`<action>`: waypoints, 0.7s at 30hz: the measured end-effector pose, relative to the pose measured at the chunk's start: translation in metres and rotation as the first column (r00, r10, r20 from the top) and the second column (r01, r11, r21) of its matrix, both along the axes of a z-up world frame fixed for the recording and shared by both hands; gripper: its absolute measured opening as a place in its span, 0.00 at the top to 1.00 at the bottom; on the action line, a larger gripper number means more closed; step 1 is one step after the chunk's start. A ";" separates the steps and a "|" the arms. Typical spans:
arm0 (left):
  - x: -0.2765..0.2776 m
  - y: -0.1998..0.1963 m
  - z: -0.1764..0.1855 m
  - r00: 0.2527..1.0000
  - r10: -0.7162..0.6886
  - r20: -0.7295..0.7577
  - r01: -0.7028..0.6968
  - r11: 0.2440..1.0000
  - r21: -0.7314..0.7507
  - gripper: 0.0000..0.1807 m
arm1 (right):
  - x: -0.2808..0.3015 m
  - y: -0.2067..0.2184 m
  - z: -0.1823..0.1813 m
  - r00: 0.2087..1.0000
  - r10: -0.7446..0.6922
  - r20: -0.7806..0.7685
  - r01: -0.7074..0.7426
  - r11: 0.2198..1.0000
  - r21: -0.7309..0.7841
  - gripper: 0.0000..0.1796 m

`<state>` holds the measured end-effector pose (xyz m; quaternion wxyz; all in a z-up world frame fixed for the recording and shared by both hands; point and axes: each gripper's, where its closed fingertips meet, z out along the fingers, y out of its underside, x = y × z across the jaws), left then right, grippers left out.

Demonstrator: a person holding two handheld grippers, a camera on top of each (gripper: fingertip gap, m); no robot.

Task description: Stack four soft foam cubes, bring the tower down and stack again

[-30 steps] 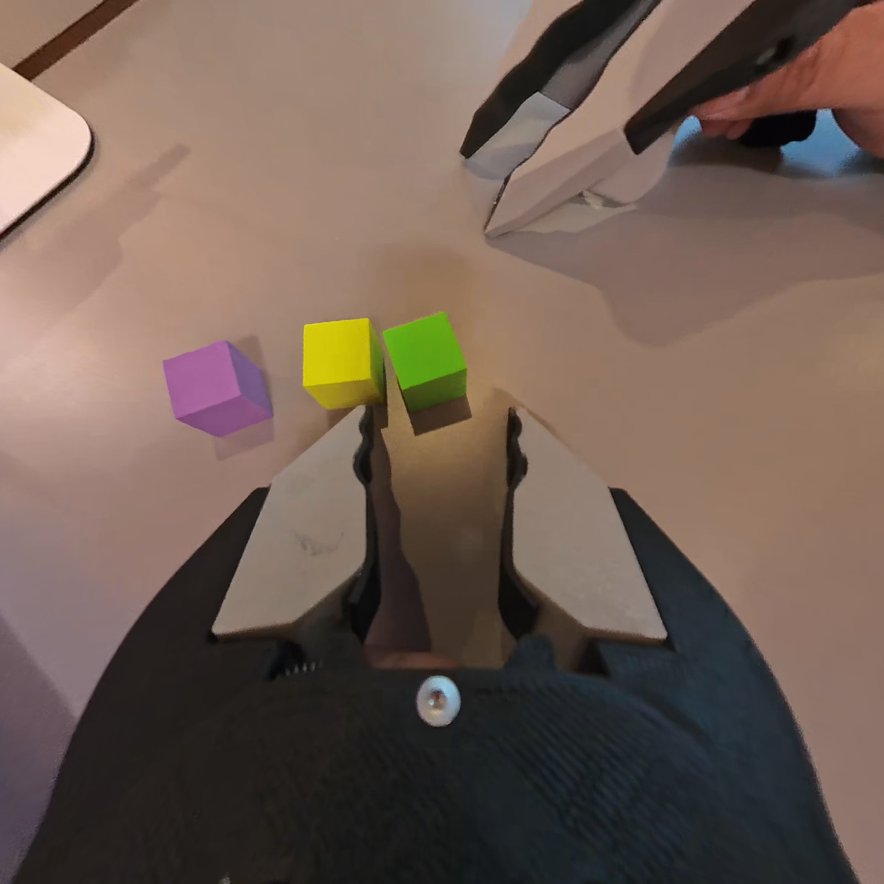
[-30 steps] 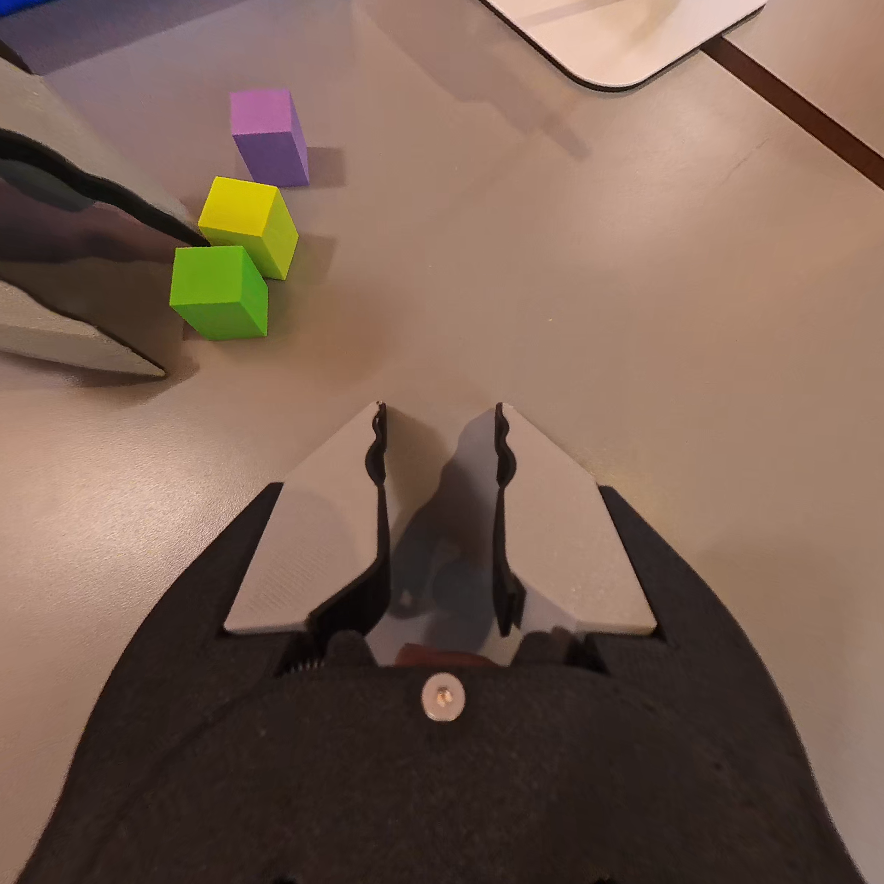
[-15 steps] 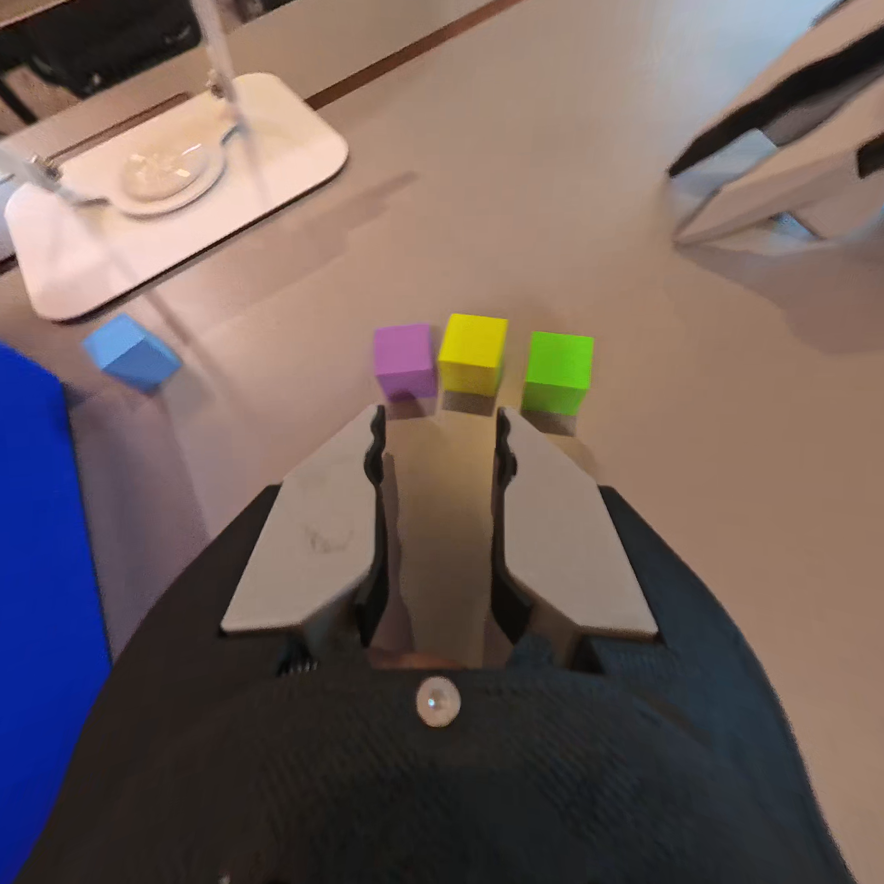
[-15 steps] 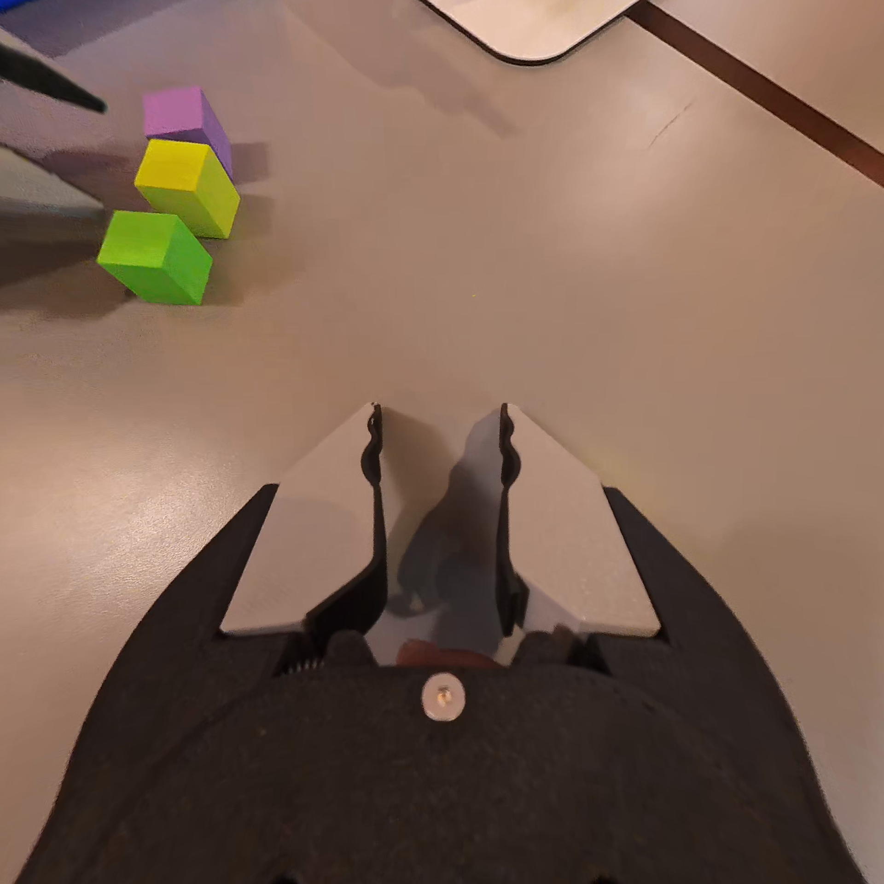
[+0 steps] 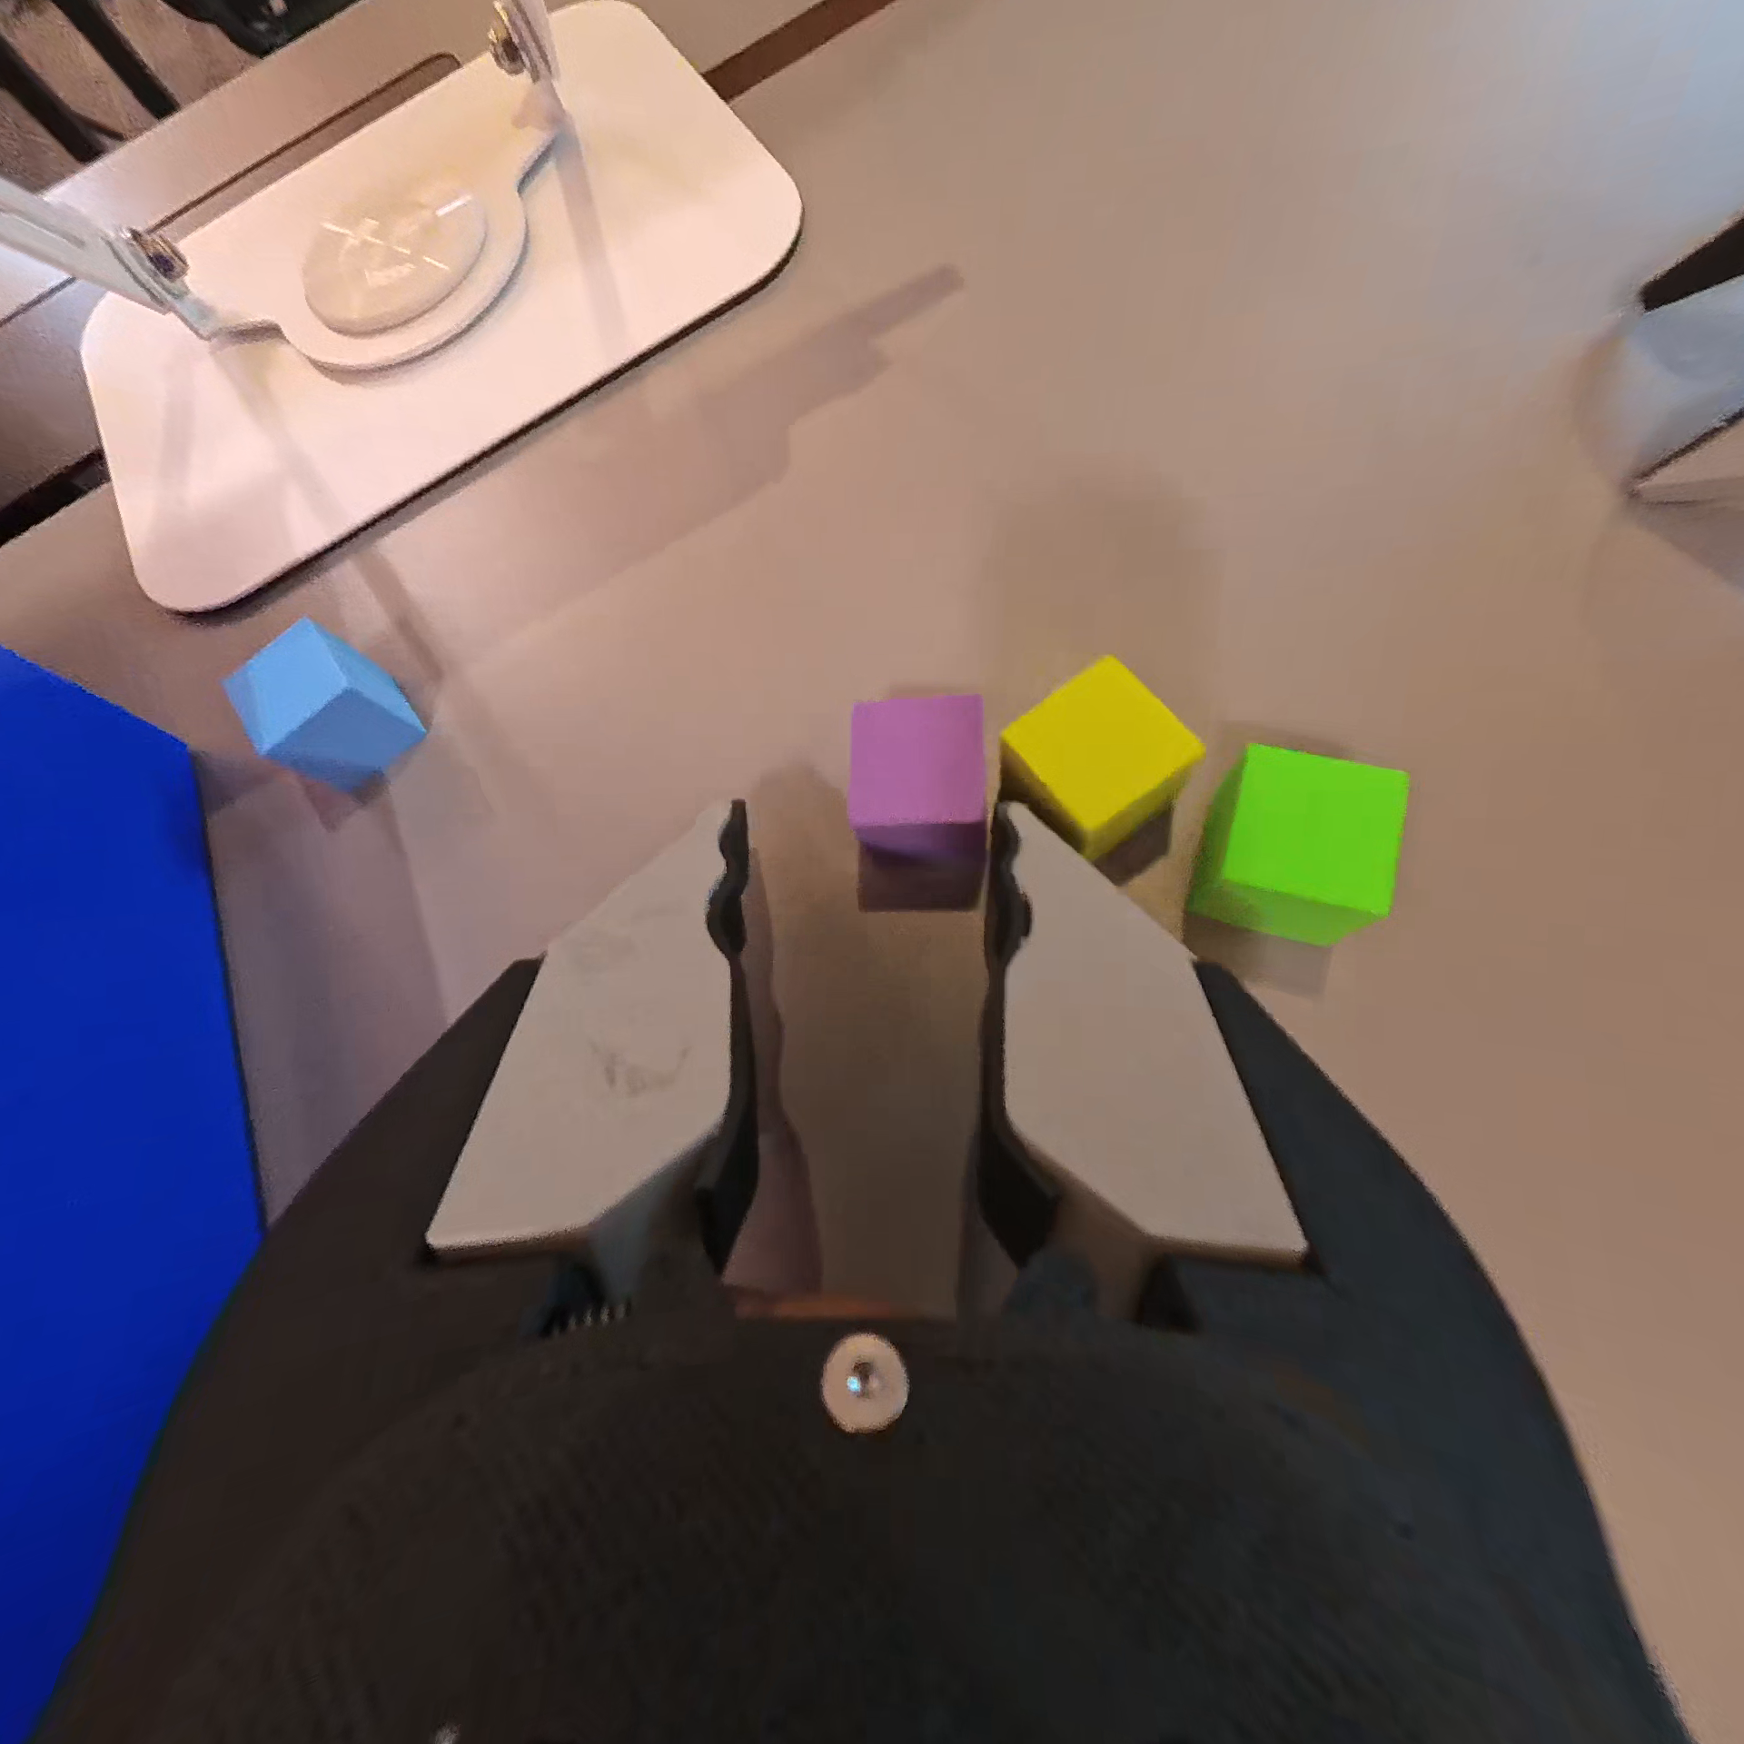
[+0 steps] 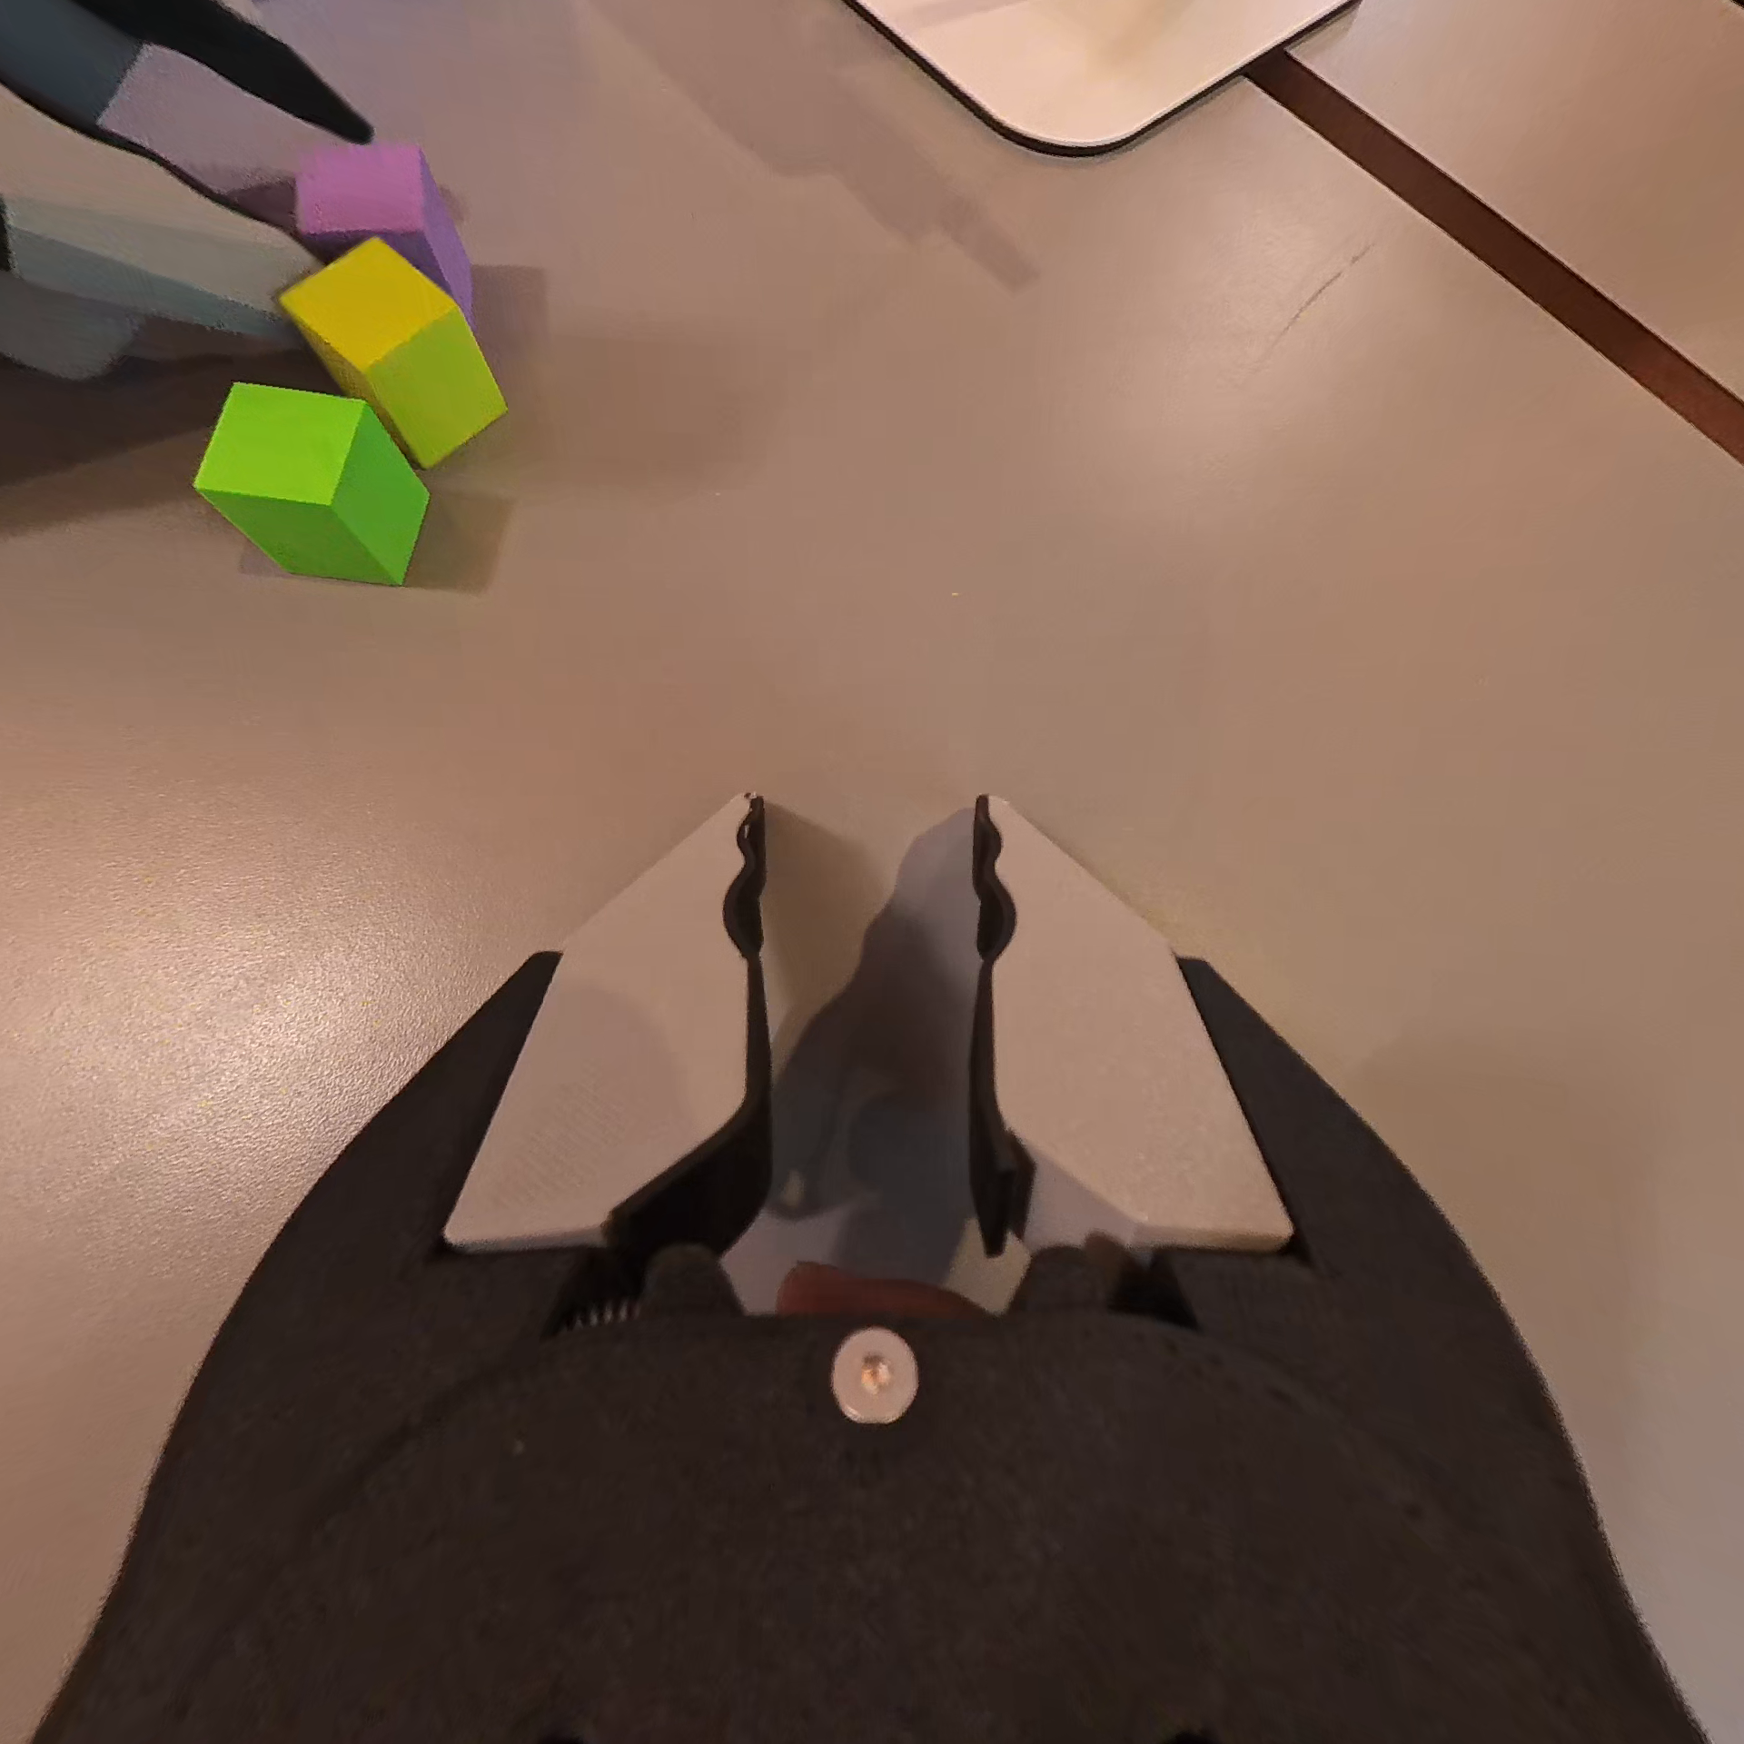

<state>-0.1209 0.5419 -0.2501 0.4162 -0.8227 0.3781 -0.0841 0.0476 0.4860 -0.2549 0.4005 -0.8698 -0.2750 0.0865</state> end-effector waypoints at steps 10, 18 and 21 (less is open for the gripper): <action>0.006 -0.002 -0.002 0.998 -0.055 -0.023 0.055 0.998 0.006 0.85 | -0.001 -0.001 0.000 1.000 0.007 0.002 -0.007 1.000 0.001 0.78; -0.019 -0.047 -0.001 0.997 -0.065 -0.049 0.067 0.997 0.029 0.85 | -0.002 -0.001 0.000 1.000 0.011 0.015 -0.011 1.000 0.013 0.79; -0.023 -0.066 0.000 0.991 -0.095 -0.093 0.103 0.992 0.080 0.85 | -0.002 -0.001 0.000 1.000 0.009 0.018 -0.009 1.000 0.015 0.79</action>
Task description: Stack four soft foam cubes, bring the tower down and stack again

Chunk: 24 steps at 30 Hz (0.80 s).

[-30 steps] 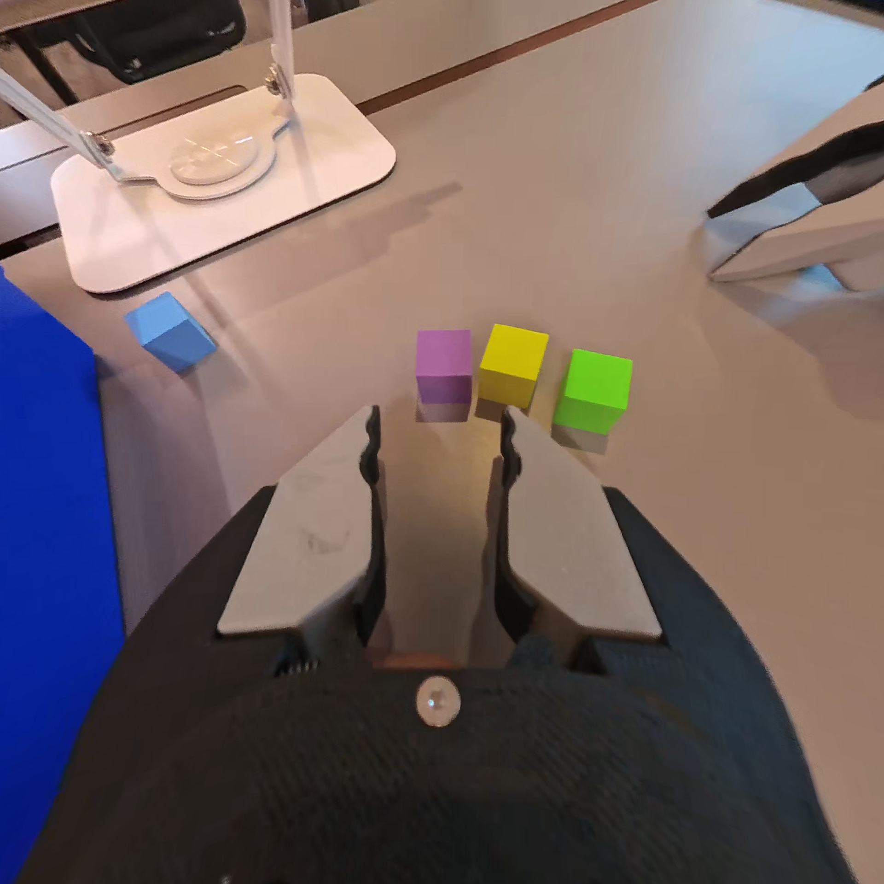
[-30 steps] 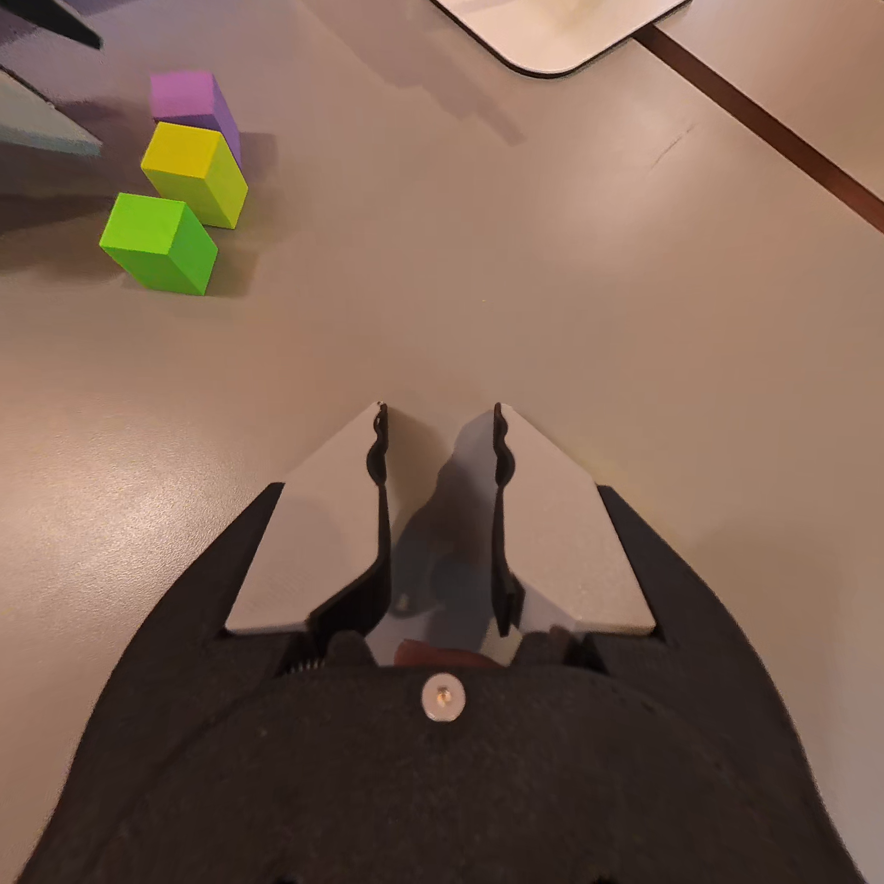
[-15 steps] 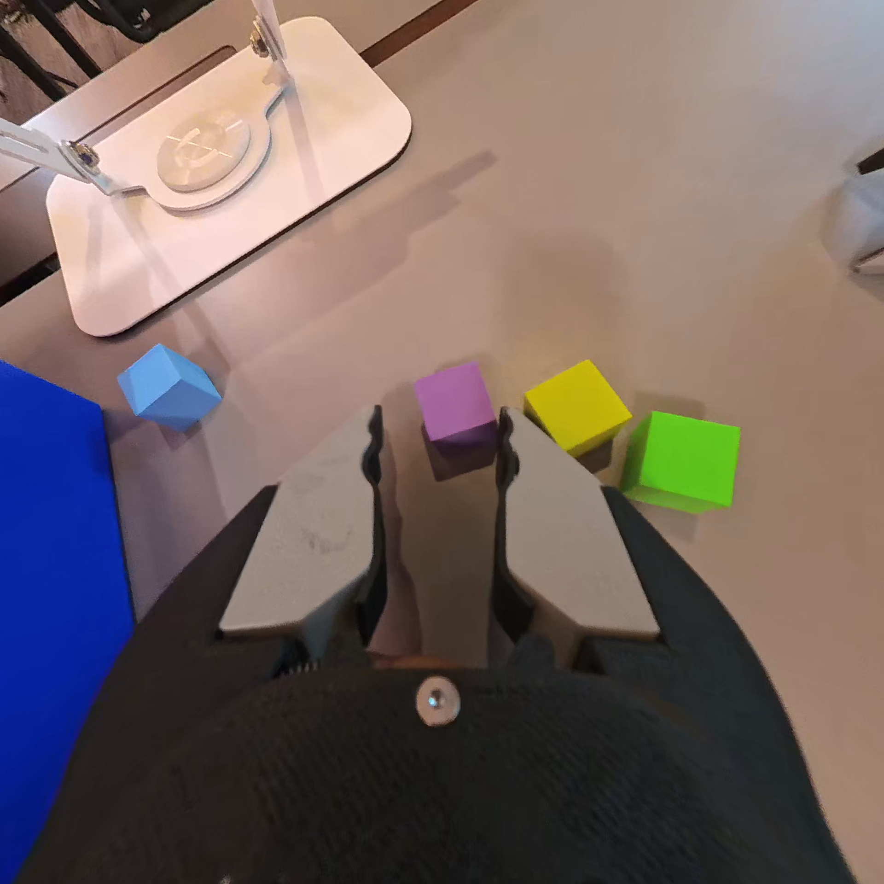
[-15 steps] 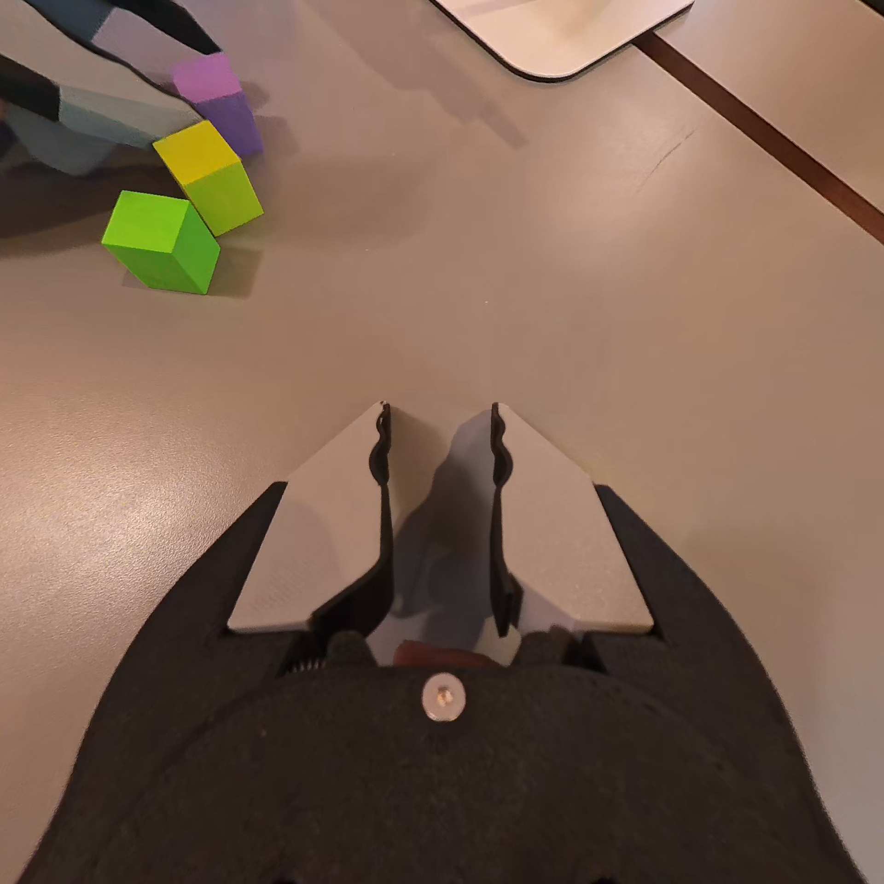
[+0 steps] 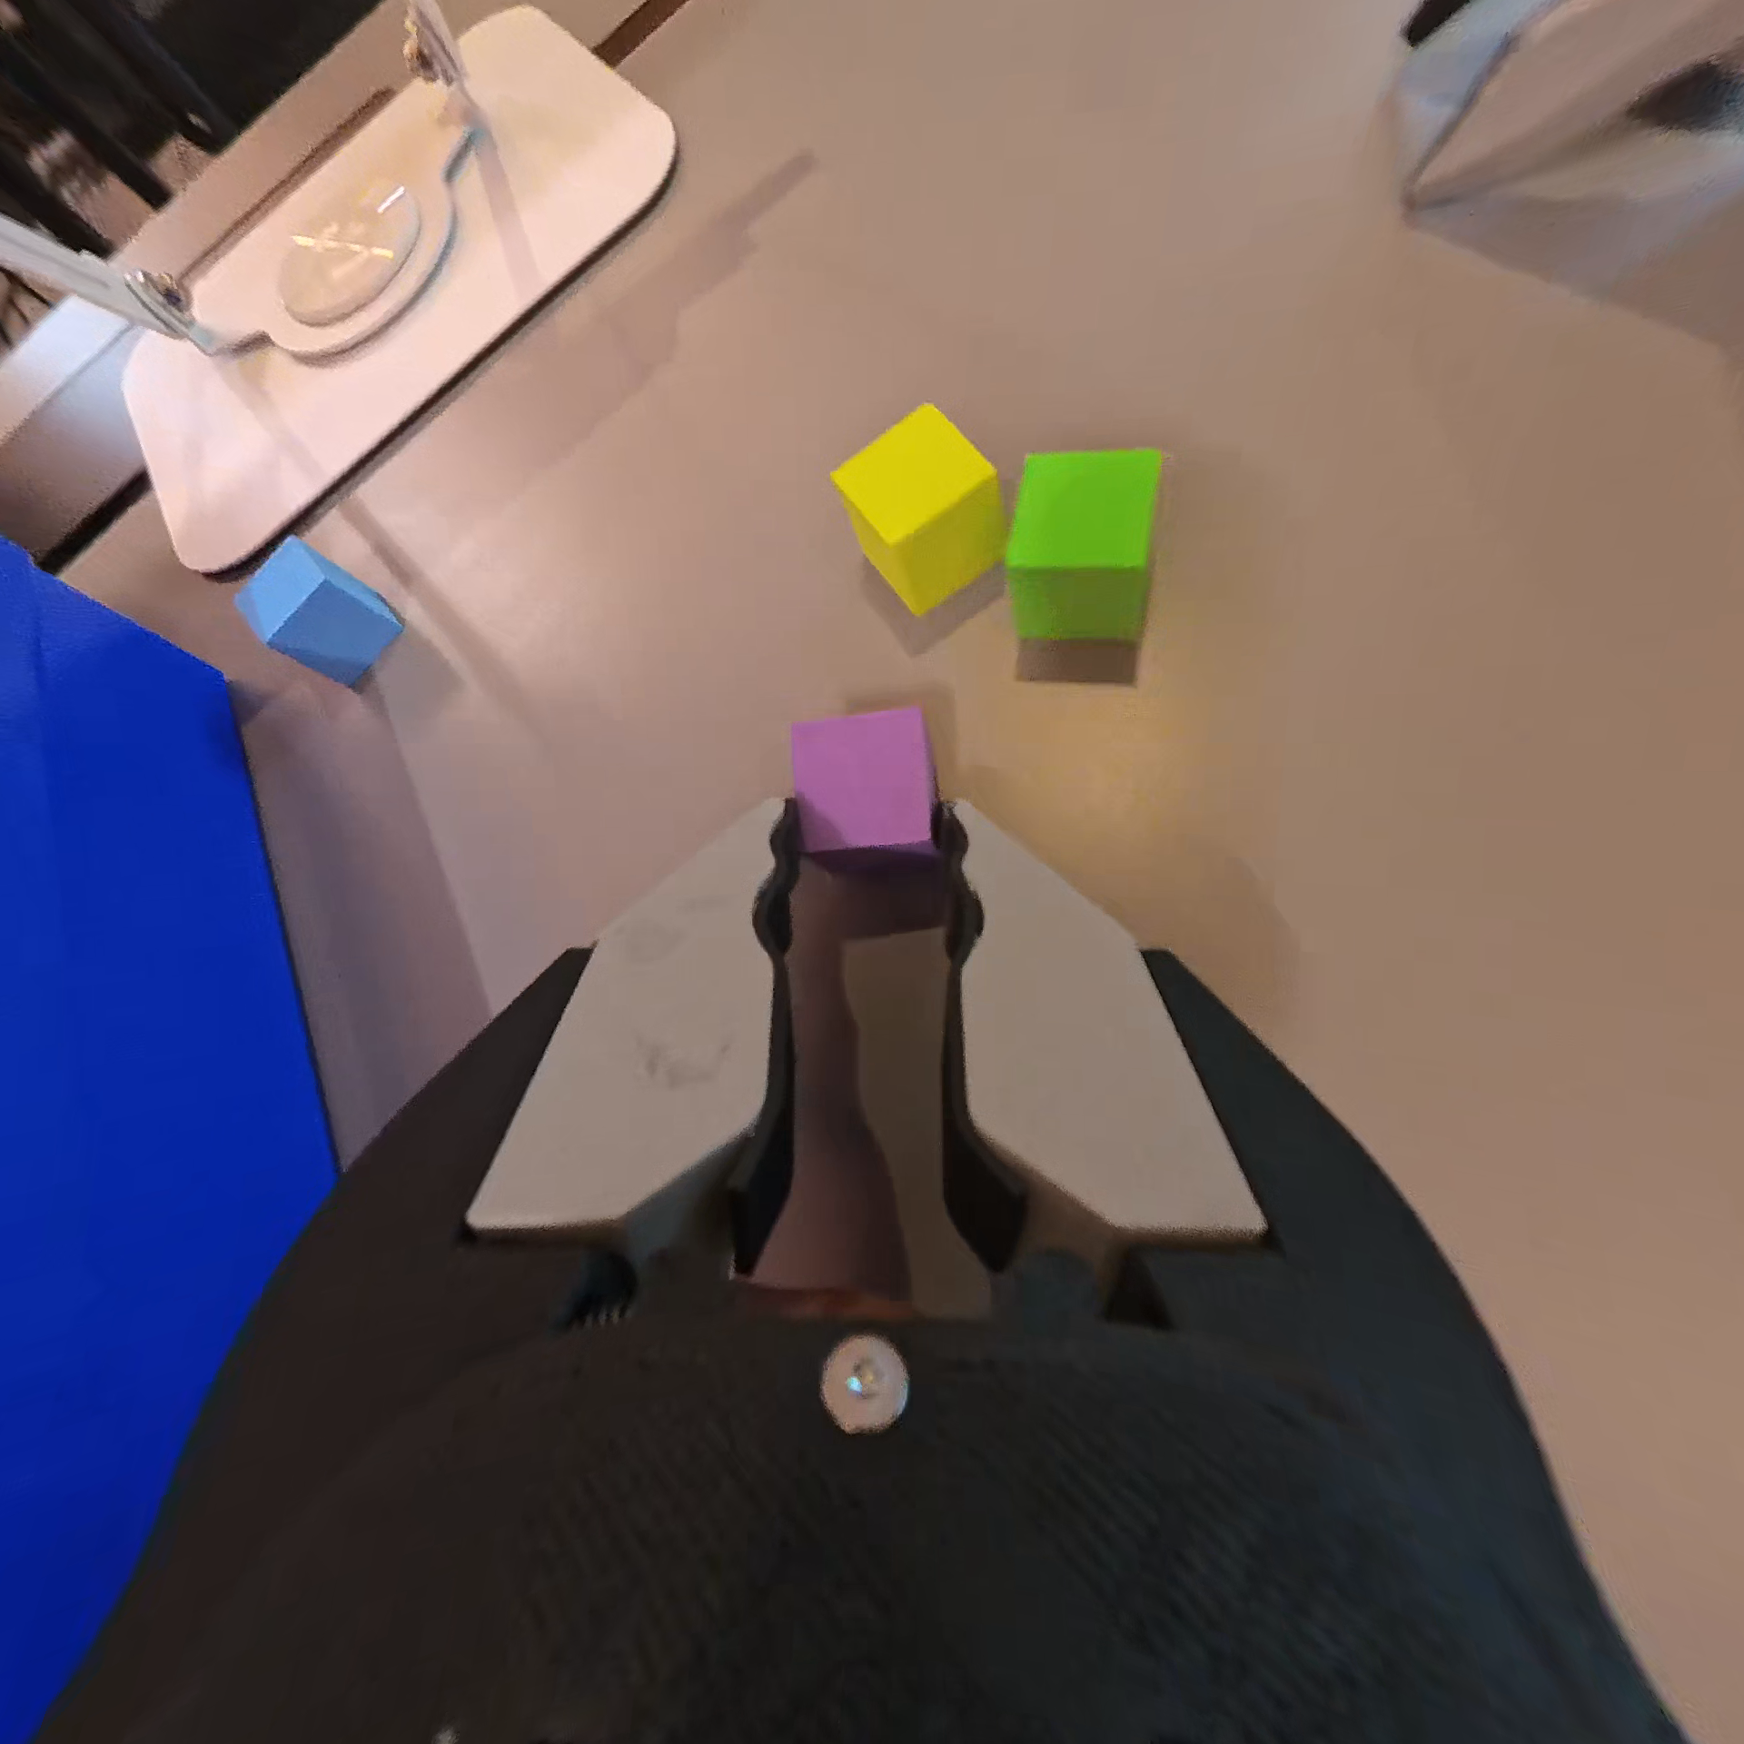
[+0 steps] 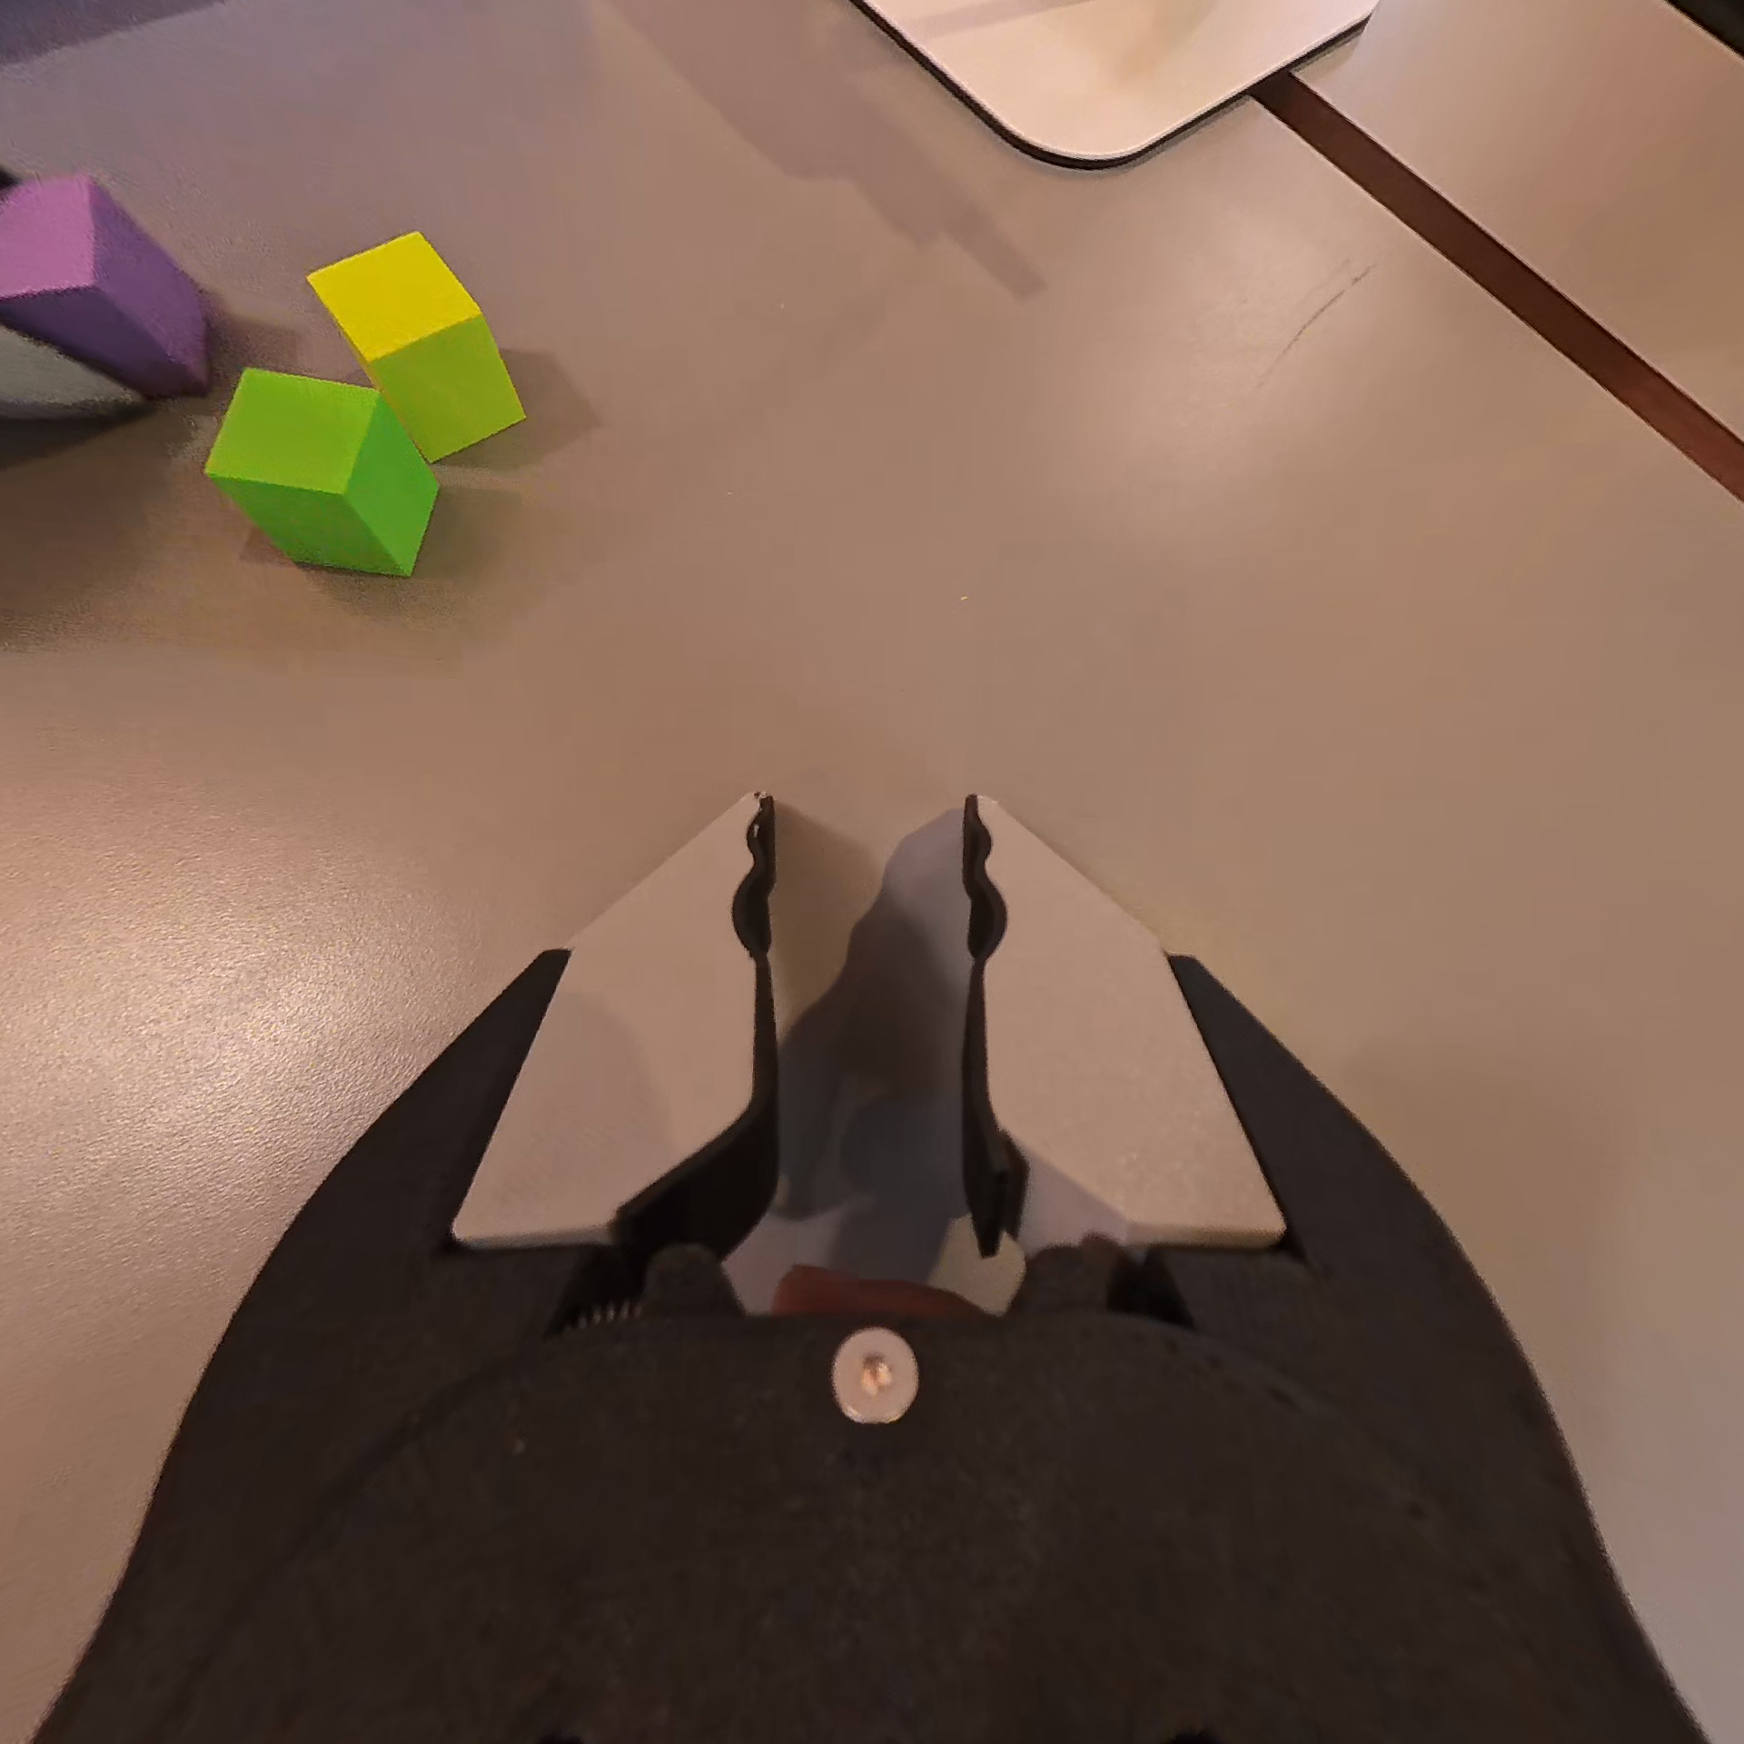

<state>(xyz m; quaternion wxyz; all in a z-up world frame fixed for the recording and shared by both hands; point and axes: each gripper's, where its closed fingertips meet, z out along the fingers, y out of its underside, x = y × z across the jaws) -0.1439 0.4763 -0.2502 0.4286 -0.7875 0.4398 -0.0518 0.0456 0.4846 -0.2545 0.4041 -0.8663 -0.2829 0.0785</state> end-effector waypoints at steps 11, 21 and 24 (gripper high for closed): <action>0.056 -0.074 0.022 0.804 -0.594 0.043 0.595 0.801 -0.063 0.85 | 0.000 0.000 0.000 1.000 -0.002 -0.012 0.002 1.000 -0.010 0.79; 0.099 -0.096 -0.003 0.628 -0.777 0.043 0.773 0.616 -0.153 0.85 | -0.001 -0.001 -0.001 1.000 0.009 -0.017 -0.009 1.000 -0.014 0.80; 0.102 -0.100 -0.003 0.618 -0.785 0.046 0.781 0.606 -0.149 0.85 | -0.003 -0.001 -0.001 1.000 0.019 -0.023 -0.020 1.000 -0.019 0.81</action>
